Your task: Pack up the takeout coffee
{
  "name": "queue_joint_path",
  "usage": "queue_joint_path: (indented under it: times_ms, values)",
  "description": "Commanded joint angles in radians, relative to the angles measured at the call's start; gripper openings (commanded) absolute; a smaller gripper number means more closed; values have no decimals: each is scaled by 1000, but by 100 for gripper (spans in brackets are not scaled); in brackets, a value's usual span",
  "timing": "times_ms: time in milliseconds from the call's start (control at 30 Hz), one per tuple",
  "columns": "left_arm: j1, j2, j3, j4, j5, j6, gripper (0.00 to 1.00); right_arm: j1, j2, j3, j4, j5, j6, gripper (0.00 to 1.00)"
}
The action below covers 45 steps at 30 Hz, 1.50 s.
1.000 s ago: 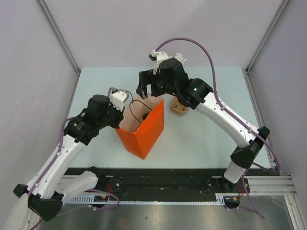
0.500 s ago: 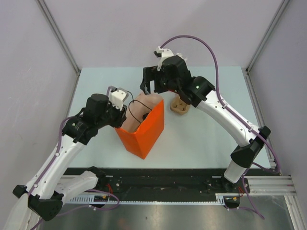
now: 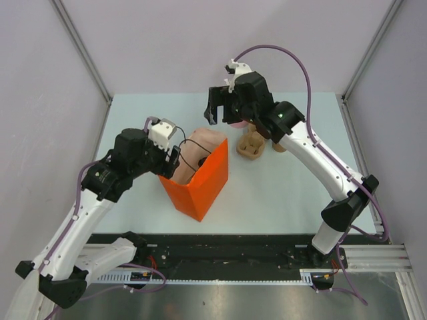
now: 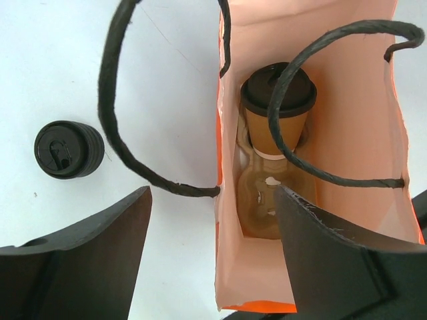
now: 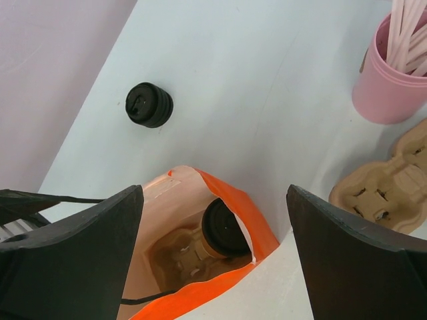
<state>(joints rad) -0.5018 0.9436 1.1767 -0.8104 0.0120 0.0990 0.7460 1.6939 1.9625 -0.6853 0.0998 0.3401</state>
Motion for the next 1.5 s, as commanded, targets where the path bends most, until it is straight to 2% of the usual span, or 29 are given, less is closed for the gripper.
queue_joint_path:
  times_ms: [0,433,833,1033,1200,1267,1400,1467]
  values:
    - [-3,-31,63,13,20,42,79,-22,-14,58,-10,17,3,95]
    - [42,-43,133,11,31,47,81,-120,41,157,-103,34,-27,95]
    - [175,6,271,2,98,-27,82,-198,58,174,-126,5,-55,94]
    - [319,34,305,-24,152,-93,82,-257,116,239,-122,-23,-114,94]
    - [497,73,311,-44,204,-165,82,-312,213,335,-143,4,-168,93]
    - [584,90,325,-67,215,-170,82,-350,279,398,-148,18,-179,88]
    - [651,139,324,-93,181,-134,81,-395,384,473,-106,20,-197,79]
    - [655,153,310,-96,149,-113,81,-442,433,483,-56,3,-140,64]
